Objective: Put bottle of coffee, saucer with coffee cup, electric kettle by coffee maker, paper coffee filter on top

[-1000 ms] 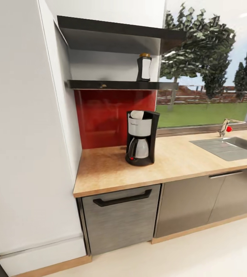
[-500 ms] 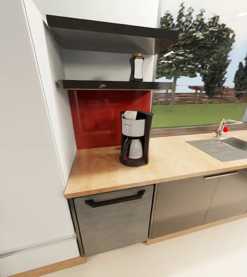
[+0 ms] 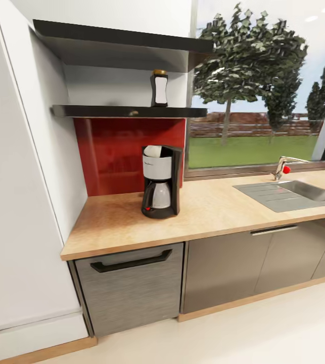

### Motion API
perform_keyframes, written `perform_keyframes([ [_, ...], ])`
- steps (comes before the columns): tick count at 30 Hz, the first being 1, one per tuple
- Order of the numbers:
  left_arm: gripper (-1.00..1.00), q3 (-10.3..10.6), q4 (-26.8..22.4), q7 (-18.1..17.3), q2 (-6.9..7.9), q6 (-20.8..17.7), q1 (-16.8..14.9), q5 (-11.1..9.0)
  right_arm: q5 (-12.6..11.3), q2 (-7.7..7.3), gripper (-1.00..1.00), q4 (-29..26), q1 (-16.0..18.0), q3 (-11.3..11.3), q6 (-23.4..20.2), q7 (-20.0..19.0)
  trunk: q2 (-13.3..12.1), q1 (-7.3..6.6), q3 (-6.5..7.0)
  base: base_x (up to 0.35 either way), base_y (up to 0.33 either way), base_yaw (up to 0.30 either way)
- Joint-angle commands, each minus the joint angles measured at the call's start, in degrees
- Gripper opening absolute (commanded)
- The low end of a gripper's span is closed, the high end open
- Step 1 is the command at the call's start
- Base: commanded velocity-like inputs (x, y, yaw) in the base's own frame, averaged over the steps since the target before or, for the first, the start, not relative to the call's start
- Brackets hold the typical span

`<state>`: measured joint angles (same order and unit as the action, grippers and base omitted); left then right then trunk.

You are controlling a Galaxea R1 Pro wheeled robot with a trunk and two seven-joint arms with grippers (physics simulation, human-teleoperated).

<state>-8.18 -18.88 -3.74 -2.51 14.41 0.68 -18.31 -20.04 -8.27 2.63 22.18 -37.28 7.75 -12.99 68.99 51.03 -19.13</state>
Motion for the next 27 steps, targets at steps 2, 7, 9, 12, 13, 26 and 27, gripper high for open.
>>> perform_keyframes([
  [2, 1.00, -0.3, -0.1, -0.4, -0.02, 0.0, 0.0, -0.5, -0.6, 0.08, 1.00, 0.2, 0.1, -0.4, 0.3, -0.4, 0.0, 0.00, -0.06, 0.000, -0.304, 0.000],
  [7, 1.00, -0.3, -0.1, -0.4, 0.00, 0.0, 0.0, -0.5, -0.6, 0.14, 1.00, 0.2, 0.1, -0.4, 0.3, -0.4, 0.0, 0.00, -0.06, 0.000, -0.304, 0.000],
  [9, 1.00, -0.3, -0.1, -0.4, 0.02, 0.0, 0.0, -0.5, -0.6, 0.16, 1.00, 0.2, 0.1, -0.4, 0.3, -0.4, 0.0, 0.00, -0.06, 0.000, -0.303, 0.000],
  [12, 1.00, -0.3, -0.1, -0.4, 0.04, 0.0, 0.0, -0.5, -0.6, 0.18, 1.00, 0.2, 0.1, -0.4, 0.3, -0.4, 0.0, 0.00, -0.06, 0.012, -0.273, 0.000],
  [13, 1.00, -0.3, -0.1, -0.4, 0.02, 0.0, 0.0, -0.5, -0.6, 0.18, 1.00, 0.2, 0.1, -0.4, 0.3, -0.4, 0.0, 0.00, -0.06, 0.043, -0.156, 0.000],
  [26, 1.00, -0.3, -0.2, -0.4, 0.05, 0.0, 0.0, -0.5, -1.1, 0.30, 1.00, 0.4, -2.4, -0.3, 0.4, -0.4, 0.0, 0.00, -0.06, 0.009, -0.027, 0.066],
  [27, 1.00, -0.3, -0.2, -0.4, 0.05, 0.0, 0.0, -0.5, -1.1, 0.31, 1.00, 0.4, -2.5, -0.3, 0.4, -0.3, 0.0, 0.00, -0.07, 0.000, -0.001, 0.229],
])
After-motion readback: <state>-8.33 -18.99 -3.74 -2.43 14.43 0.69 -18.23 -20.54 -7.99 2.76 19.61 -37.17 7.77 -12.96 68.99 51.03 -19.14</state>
